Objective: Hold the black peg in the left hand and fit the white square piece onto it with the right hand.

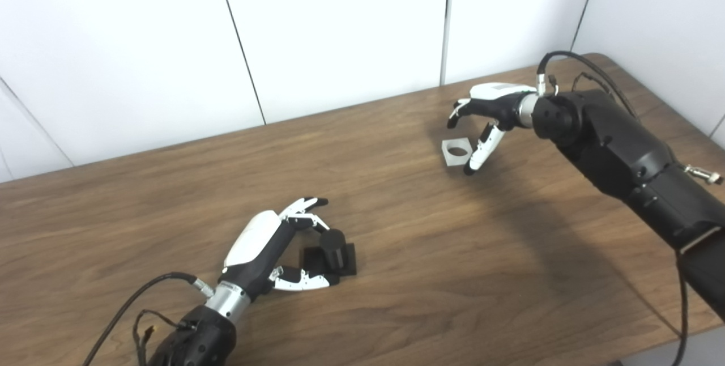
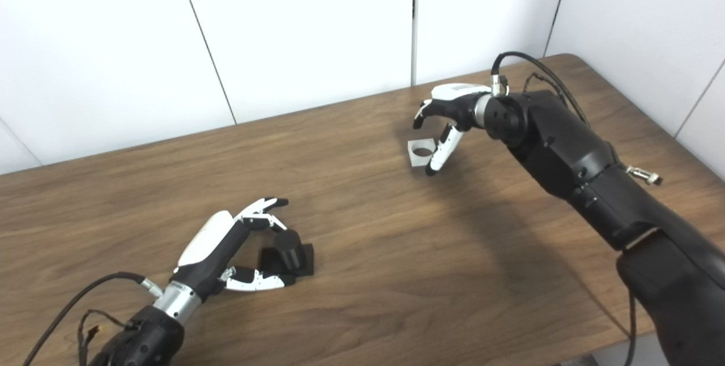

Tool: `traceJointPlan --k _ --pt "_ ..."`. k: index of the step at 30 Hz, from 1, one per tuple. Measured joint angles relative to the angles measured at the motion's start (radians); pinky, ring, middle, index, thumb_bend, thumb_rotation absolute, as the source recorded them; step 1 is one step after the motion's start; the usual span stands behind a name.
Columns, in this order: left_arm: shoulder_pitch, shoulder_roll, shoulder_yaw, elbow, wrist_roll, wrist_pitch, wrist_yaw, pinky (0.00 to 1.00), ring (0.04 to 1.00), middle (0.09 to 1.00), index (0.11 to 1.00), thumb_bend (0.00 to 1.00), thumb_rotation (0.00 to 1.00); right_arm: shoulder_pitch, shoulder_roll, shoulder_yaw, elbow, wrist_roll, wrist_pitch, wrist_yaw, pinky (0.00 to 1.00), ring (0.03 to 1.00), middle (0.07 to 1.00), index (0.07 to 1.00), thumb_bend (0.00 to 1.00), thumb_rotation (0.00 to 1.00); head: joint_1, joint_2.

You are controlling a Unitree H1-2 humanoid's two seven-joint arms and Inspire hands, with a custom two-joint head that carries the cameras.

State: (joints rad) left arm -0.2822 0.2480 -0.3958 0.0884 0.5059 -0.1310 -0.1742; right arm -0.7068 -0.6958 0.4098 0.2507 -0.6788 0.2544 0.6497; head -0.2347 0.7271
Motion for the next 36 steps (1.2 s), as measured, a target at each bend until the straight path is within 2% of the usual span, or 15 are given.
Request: traceJointPlan --k 7,13,18,23,28,36 --pt "0.003 0.0 0.002 -0.006 0.001 0.003 -0.002 0.86 0.958 0.917 0.493 0.52 0.08 0.003 0.033 0.001 0.018 -0.016 -0.004 -0.017 1.0 0.995 0.977 0.814 0.87 0.3 0.006 0.005" --pt "0.009 0.0 0.005 -0.012 0.001 0.004 -0.002 0.85 0.956 0.917 0.493 0.52 0.08 0.017 0.038 -0.001 0.022 -0.018 -0.025 -0.041 1.0 0.99 0.967 0.799 0.86 0.3 0.012 0.009" --pt "0.01 0.0 0.007 -0.012 0.002 0.004 -0.002 0.85 0.957 0.918 0.493 0.52 0.08 0.032 0.045 -0.008 0.036 -0.022 -0.049 -0.099 0.94 0.938 0.914 0.729 0.82 0.27 0.015 0.012" --pt "0.011 0.001 0.007 -0.014 0.002 0.004 -0.002 0.85 0.957 0.918 0.493 0.52 0.08 0.048 0.051 -0.01 0.049 -0.04 -0.085 -0.179 0.94 0.921 0.889 0.677 0.77 0.26 0.015 0.017" --pt "0.012 0.002 0.008 -0.014 0.002 0.003 -0.003 0.85 0.956 0.916 0.493 0.52 0.08 0.049 0.052 -0.009 0.051 -0.05 -0.097 -0.188 0.96 0.92 0.885 0.663 0.75 0.24 0.015 0.02" --pt "0.015 0.005 0.01 -0.021 0.002 0.003 -0.007 0.85 0.957 0.919 0.493 0.52 0.08 0.049 0.052 -0.011 0.049 -0.057 -0.107 -0.191 0.92 0.902 0.876 0.661 0.77 0.21 0.017 0.023"
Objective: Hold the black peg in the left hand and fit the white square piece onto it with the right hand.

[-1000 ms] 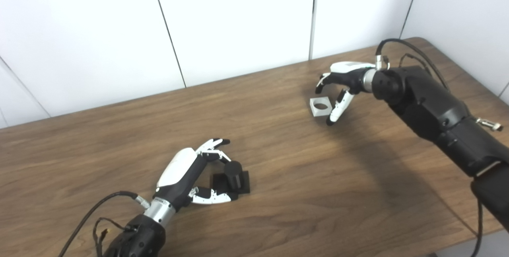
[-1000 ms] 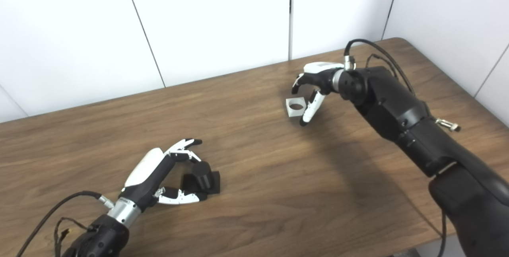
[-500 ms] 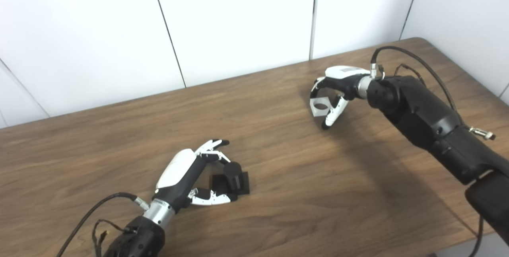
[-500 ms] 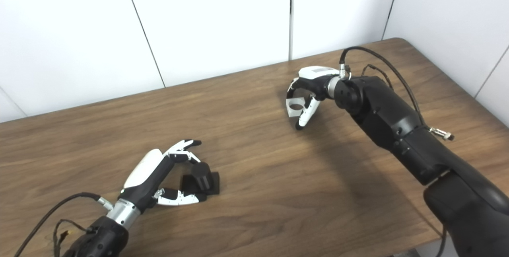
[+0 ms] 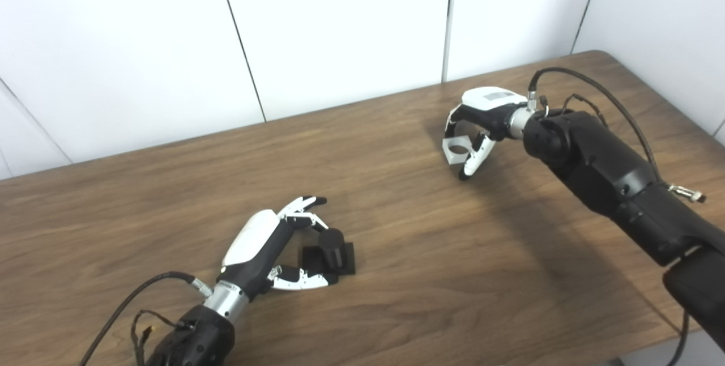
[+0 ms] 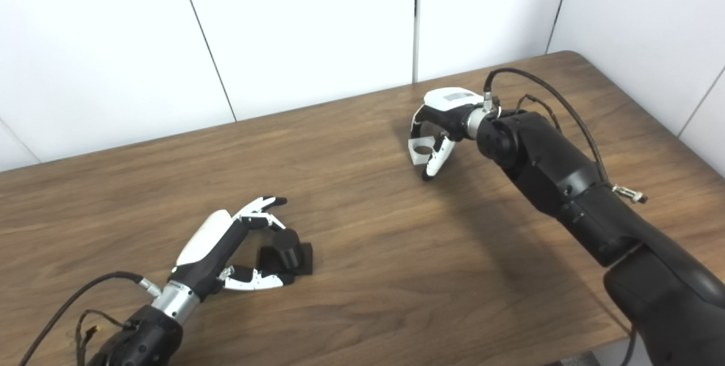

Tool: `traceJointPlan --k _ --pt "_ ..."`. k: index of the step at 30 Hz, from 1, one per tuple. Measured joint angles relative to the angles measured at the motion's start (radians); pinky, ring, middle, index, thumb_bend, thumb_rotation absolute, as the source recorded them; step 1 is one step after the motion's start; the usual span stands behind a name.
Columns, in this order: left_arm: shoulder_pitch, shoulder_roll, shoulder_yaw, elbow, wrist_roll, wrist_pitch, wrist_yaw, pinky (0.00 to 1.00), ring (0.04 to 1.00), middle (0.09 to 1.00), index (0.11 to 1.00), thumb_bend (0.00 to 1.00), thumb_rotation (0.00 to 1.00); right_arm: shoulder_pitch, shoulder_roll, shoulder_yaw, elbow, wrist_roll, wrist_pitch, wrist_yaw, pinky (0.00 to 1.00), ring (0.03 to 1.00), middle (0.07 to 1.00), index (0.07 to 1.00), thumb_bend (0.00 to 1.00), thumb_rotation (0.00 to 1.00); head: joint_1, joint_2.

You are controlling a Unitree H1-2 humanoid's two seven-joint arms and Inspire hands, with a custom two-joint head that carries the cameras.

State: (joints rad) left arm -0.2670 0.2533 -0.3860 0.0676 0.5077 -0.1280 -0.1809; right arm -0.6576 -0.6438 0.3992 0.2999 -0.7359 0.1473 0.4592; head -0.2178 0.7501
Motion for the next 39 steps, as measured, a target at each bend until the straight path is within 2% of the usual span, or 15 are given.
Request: traceJointPlan --k 10,21,36,38,39 --pt "0.001 0.004 0.003 -0.012 0.0 0.012 -0.021 0.87 0.959 0.921 0.493 0.52 0.08 0.007 0.0 -0.013 0.008 0.001 -0.009 -0.02 0.91 0.898 0.868 0.653 0.77 0.22 0.006 0.005" --pt "0.003 0.004 0.006 -0.012 0.0 0.011 -0.022 0.86 0.957 0.921 0.493 0.52 0.08 0.008 -0.004 -0.018 0.02 0.002 -0.013 -0.025 0.94 0.907 0.874 0.676 0.76 0.23 0.014 0.011" --pt "0.003 0.004 0.011 -0.014 0.0 0.013 -0.03 0.86 0.958 0.921 0.492 0.52 0.08 0.009 -0.006 -0.031 0.036 0.006 -0.013 -0.029 0.92 0.897 0.865 0.657 0.76 0.24 0.025 0.018" --pt "0.003 0.004 0.011 -0.015 0.0 0.014 -0.031 0.85 0.957 0.92 0.492 0.52 0.08 0.009 -0.006 -0.032 0.038 0.006 -0.013 -0.032 0.91 0.89 0.855 0.635 0.74 0.23 0.025 0.02" --pt "0.003 0.004 0.011 -0.015 0.0 0.014 -0.031 0.85 0.957 0.92 0.492 0.52 0.08 0.01 -0.006 -0.032 0.038 0.006 -0.013 -0.034 0.91 0.887 0.851 0.566 0.63 0.19 0.026 0.02"
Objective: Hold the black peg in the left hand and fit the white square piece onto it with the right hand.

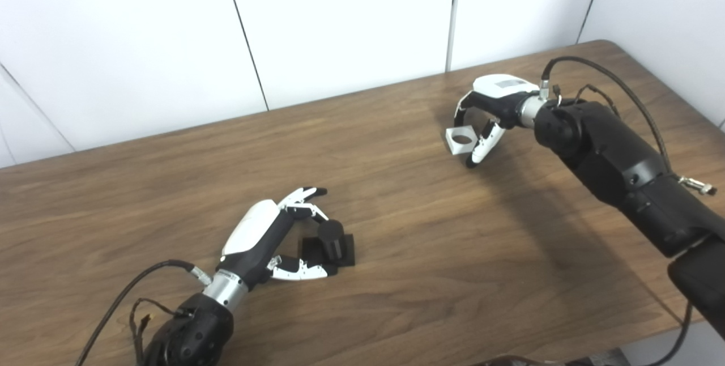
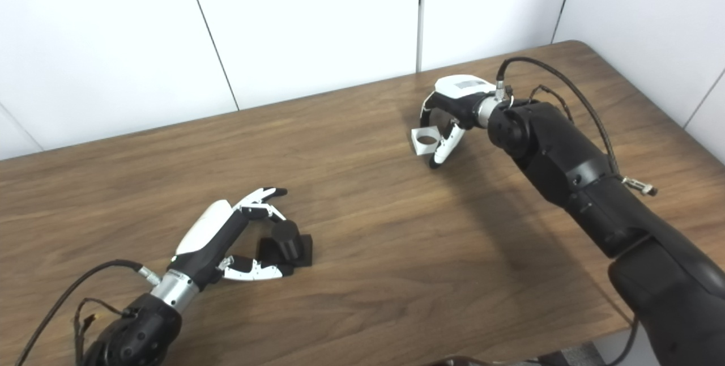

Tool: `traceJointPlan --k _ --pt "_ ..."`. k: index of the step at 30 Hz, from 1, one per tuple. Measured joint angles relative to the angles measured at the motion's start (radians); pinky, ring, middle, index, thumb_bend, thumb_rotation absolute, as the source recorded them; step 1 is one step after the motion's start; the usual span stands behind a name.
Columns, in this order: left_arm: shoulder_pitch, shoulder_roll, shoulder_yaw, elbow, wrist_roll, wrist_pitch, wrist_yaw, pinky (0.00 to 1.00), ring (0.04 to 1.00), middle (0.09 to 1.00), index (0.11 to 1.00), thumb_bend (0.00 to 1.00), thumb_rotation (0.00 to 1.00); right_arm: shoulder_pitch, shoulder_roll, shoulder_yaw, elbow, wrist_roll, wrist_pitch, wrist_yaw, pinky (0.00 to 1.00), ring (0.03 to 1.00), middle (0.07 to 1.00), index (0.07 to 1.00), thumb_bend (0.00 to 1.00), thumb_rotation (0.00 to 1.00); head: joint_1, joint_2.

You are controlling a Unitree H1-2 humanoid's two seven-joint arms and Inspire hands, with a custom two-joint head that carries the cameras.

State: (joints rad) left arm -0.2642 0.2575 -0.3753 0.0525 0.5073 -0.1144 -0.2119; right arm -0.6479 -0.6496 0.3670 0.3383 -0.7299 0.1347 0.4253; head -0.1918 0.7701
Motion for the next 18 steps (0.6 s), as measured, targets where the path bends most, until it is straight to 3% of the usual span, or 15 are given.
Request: traceJointPlan --k 3,9,18 --pt "0.0 0.0 0.001 0.0 0.0 0.0 0.0 0.85 0.954 0.918 0.492 0.52 0.08 0.004 0.0 -0.002 0.0 0.002 -0.002 -0.015 0.91 0.875 0.831 0.499 0.53 0.15 0.002 0.0" --pt "0.0 0.0 0.002 0.0 0.0 0.002 -0.001 0.86 0.957 0.92 0.492 0.52 0.08 0.011 0.001 -0.002 0.006 -0.003 -0.025 -0.076 0.9 0.849 0.794 0.487 0.52 0.14 0.003 0.002" --pt "0.0 0.0 0.002 -0.001 0.002 0.003 -0.002 0.85 0.953 0.916 0.492 0.52 0.08 0.014 0.001 -0.002 0.006 -0.008 -0.029 -0.096 0.91 0.852 0.789 0.487 0.52 0.14 0.005 0.003"
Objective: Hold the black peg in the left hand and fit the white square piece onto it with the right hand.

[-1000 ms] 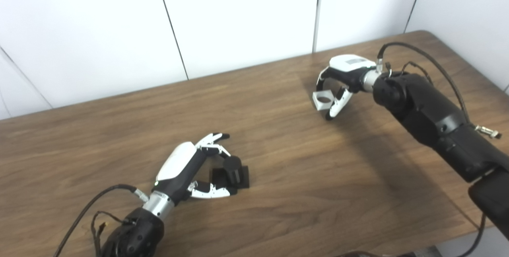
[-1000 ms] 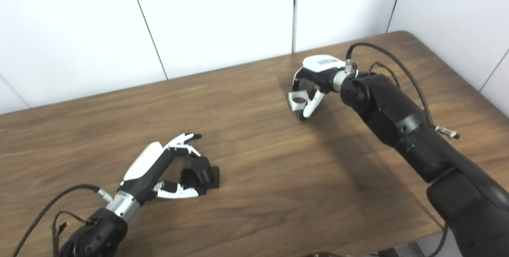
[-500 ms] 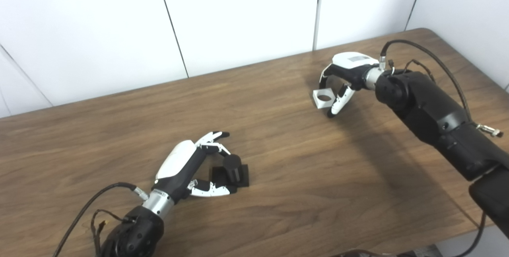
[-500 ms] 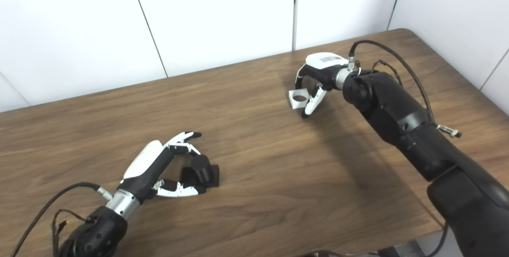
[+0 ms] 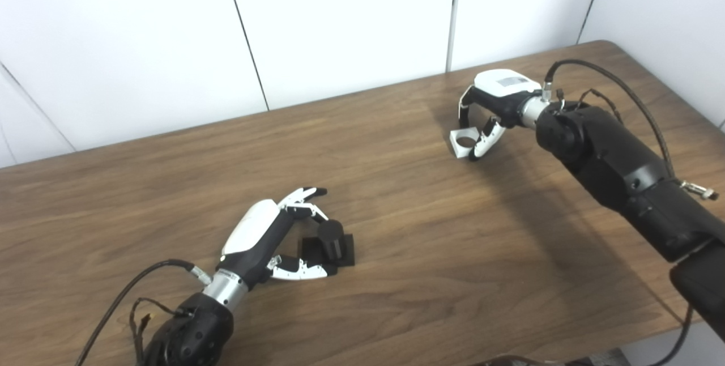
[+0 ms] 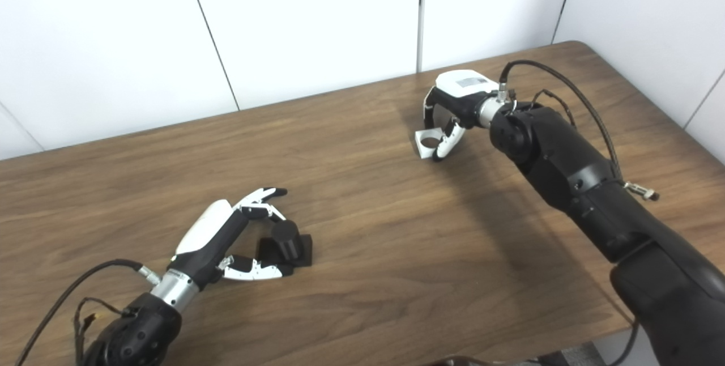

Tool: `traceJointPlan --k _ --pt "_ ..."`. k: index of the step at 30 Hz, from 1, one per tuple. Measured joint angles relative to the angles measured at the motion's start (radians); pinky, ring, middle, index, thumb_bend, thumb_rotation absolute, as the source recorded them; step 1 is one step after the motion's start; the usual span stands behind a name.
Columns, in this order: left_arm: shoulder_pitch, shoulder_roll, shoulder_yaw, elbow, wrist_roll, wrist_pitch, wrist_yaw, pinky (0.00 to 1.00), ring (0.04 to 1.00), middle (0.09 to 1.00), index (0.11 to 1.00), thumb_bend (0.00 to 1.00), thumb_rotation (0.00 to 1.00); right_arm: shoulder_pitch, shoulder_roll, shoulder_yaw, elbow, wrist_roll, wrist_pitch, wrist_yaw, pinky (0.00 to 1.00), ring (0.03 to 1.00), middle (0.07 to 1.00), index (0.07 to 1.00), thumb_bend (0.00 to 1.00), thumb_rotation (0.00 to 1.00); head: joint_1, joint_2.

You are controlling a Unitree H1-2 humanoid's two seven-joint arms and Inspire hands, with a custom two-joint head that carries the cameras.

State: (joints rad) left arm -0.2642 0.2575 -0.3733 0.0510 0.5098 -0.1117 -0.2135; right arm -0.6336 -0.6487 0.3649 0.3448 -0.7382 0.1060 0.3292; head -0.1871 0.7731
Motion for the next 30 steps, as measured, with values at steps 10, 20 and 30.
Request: traceJointPlan --k 10,20,30 --pt "0.0 -0.001 -0.001 -0.003 0.005 0.006 0.0 0.85 0.956 0.919 0.492 0.52 0.08 0.012 -0.001 -0.002 -0.003 0.0 -0.007 -0.034 0.89 0.843 0.782 0.486 0.52 0.14 0.07 0.006" --pt "-0.001 -0.027 -0.006 0.0 0.022 0.017 0.011 0.86 0.956 0.916 0.491 0.52 0.08 0.047 -0.029 -0.034 -0.024 0.0 -0.083 -0.073 0.89 0.841 0.767 0.484 0.52 0.14 0.218 0.011" --pt "-0.003 -0.048 -0.01 0.007 0.045 0.032 0.024 0.86 0.954 0.916 0.491 0.52 0.08 0.066 -0.041 -0.083 -0.055 0.008 -0.134 -0.087 0.87 0.824 0.754 0.484 0.52 0.13 0.255 0.008"
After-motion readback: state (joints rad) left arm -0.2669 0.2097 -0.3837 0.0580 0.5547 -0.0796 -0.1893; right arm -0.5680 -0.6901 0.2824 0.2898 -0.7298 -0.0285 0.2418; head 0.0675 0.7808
